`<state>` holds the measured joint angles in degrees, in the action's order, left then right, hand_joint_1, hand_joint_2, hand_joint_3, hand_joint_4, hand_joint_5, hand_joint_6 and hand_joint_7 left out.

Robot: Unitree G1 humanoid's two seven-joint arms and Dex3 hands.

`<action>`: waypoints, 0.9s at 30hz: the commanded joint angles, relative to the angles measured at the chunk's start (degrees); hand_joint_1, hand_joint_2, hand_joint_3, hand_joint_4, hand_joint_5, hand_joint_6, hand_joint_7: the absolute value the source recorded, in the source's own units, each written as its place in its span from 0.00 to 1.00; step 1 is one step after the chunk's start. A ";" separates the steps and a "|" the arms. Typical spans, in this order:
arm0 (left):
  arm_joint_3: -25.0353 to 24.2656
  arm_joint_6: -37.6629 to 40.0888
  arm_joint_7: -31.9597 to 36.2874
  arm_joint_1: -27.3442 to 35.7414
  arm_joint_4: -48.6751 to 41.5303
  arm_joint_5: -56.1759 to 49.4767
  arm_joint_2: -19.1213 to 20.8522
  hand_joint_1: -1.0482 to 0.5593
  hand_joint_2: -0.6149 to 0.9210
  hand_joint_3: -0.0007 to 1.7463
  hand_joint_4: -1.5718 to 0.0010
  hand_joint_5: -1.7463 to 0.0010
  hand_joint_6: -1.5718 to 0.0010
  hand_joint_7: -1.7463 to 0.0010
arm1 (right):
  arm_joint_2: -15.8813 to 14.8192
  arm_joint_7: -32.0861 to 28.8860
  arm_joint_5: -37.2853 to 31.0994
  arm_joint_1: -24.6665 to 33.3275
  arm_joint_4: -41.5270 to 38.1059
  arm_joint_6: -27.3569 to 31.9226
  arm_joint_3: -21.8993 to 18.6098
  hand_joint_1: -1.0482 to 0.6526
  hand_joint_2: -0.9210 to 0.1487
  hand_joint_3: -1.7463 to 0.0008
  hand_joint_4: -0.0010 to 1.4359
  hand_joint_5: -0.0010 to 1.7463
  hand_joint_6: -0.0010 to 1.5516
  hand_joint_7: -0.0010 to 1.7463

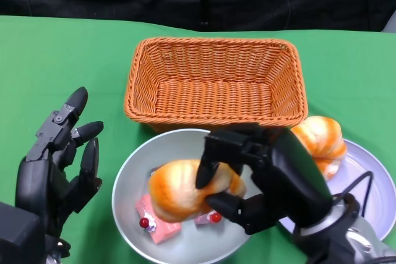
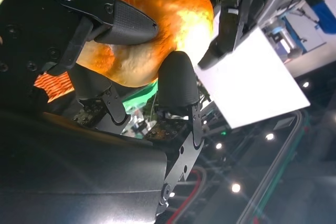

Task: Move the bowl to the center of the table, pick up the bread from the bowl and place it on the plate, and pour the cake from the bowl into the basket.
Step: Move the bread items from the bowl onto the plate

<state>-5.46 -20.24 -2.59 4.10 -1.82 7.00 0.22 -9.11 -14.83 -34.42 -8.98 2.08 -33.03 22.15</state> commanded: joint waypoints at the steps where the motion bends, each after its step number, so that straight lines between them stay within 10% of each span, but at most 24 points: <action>1: -0.53 -1.10 -0.49 -0.29 -0.55 0.39 0.18 0.22 1.00 0.38 1.00 0.38 0.79 0.92 | -0.17 0.95 0.95 0.83 1.36 -0.04 -1.35 0.47 0.67 0.06 0.71 1.00 0.48 1.00; 17: -0.92 -1.66 -1.35 -0.42 -1.67 0.94 0.16 0.22 1.00 0.38 1.00 0.39 0.82 0.87 | -2.53 3.72 8.47 4.92 2.66 -3.91 -10.97 0.49 0.66 0.05 0.69 1.00 0.48 1.00; 27: -1.11 -2.45 -1.99 -0.87 -2.57 1.81 0.28 0.21 1.00 0.37 1.00 0.37 0.99 0.58 | -3.76 3.56 10.32 6.20 1.53 -6.20 -16.48 0.52 0.66 0.03 0.67 1.00 0.48 0.97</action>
<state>-5.80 -21.77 -3.85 3.55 -3.92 8.44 -0.05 -11.85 -11.16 -25.15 -3.47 3.63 -38.65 6.91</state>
